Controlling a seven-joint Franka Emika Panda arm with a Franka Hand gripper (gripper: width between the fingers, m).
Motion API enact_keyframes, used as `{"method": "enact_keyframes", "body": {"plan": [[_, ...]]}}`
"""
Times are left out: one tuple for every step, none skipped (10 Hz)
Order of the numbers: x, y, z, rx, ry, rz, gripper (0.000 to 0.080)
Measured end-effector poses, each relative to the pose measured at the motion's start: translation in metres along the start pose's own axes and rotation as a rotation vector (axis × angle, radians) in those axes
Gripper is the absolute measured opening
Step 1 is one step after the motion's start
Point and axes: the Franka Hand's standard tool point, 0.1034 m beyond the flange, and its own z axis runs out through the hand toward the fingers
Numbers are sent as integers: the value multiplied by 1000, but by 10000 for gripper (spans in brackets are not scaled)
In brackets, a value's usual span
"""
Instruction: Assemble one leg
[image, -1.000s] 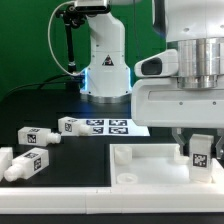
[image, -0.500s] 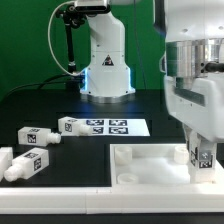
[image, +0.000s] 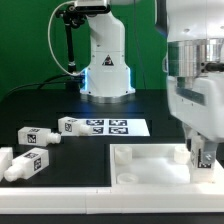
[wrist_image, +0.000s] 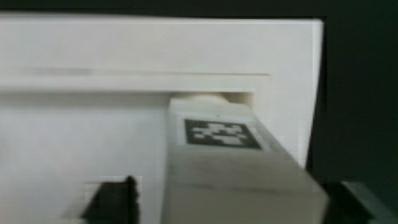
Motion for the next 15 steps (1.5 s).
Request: {"method": "enact_keyframes", "body": {"plan": [[-3,1,2,1,-2,-223,488],[-6,2,2,0,-6,-319,622],[-5,2,2,0,-5,-329,641],[-3,2,2,-1,-2,-419,647],[-3,2,2,-1,-2,-477,647],[-4,1,1,-5,11,-625,649],[-6,-2,0,-4,34,-876,649],[-10,-2,2,1,39,-1081,649],[-13,-1,3,-3,37,-1196,649],[-11,-2,2,-4,39,-1188,649],[-11,-2,2,-4,40,-1168,649],[-11,-2,2,-4,40,-1168,503],[-11,-2,2,-2,39,-1141,503],[-11,-2,2,-1,39,-1076,365],[-10,-1,2,-1,39,-1022,285]]}}
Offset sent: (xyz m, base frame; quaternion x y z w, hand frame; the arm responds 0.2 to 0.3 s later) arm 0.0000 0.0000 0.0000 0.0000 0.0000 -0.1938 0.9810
